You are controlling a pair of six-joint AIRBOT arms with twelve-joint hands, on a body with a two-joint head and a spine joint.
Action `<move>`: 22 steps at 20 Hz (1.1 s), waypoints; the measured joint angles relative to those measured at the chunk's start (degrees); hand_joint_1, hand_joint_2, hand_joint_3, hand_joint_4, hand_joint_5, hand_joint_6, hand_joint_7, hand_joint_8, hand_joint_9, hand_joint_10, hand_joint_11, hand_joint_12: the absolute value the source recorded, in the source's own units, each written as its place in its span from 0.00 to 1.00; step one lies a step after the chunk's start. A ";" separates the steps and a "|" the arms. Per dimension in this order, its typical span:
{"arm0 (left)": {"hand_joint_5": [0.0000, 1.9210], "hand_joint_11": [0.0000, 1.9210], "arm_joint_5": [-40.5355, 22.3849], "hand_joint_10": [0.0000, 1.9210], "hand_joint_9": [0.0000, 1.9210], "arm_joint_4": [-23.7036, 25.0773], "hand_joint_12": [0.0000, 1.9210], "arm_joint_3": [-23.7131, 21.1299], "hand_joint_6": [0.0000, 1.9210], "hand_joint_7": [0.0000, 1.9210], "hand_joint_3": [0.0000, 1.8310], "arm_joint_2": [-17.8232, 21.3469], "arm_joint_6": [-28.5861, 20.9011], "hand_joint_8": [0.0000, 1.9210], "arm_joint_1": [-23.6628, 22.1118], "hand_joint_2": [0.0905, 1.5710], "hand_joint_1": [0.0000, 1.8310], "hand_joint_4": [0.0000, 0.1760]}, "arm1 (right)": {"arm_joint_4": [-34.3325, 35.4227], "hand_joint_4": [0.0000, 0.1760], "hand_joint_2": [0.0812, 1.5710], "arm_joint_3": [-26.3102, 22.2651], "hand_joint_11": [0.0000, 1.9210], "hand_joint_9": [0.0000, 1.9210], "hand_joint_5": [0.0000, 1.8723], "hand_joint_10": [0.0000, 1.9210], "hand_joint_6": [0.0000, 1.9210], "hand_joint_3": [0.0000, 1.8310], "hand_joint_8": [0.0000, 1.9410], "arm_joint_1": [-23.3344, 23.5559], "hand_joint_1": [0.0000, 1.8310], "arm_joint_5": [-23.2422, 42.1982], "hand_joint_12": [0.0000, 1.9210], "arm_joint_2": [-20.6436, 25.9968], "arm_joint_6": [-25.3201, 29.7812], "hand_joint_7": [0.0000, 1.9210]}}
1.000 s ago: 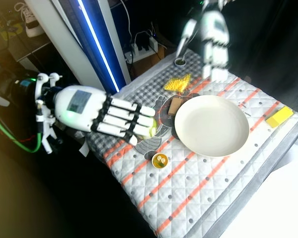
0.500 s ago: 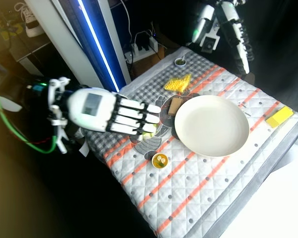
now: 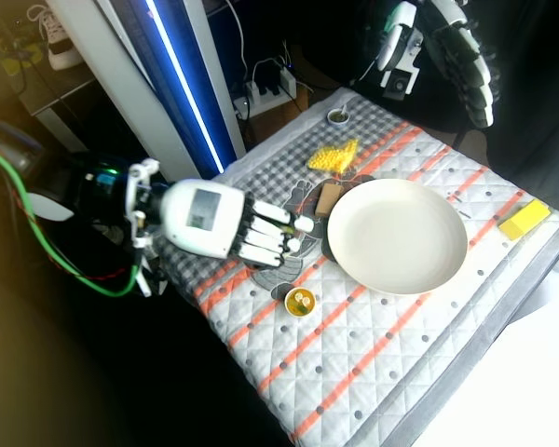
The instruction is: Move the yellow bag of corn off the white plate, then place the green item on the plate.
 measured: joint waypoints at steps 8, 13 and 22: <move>0.01 0.00 -1.40 0.00 0.00 -0.37 0.00 0.00 0.00 0.00 0.00 0.33 -0.44 0.00 0.87 0.76 0.34 0.55 | -5.75 0.00 0.81 1.25 0.29 0.31 0.33 0.88 0.77 0.00 0.77 12.46 0.62 3.52 1.00 0.98 -0.09 0.39; 0.00 0.00 -1.38 0.00 0.00 -0.39 0.00 0.20 0.00 0.00 0.01 0.04 -0.57 0.00 0.87 0.77 0.30 0.66 | -6.49 0.00 0.83 9.09 0.35 0.33 0.29 0.91 0.75 0.00 0.85 19.39 0.64 -1.60 1.00 -9.22 -0.07 0.35; 0.00 0.00 -1.33 0.00 0.00 -2.58 0.00 0.83 0.00 0.00 0.00 -0.26 -0.57 0.00 0.96 0.79 0.28 0.00 | -6.32 0.00 0.74 21.70 0.00 0.08 0.11 0.41 0.19 0.00 0.11 22.47 0.45 -19.78 0.84 -23.61 -0.11 0.16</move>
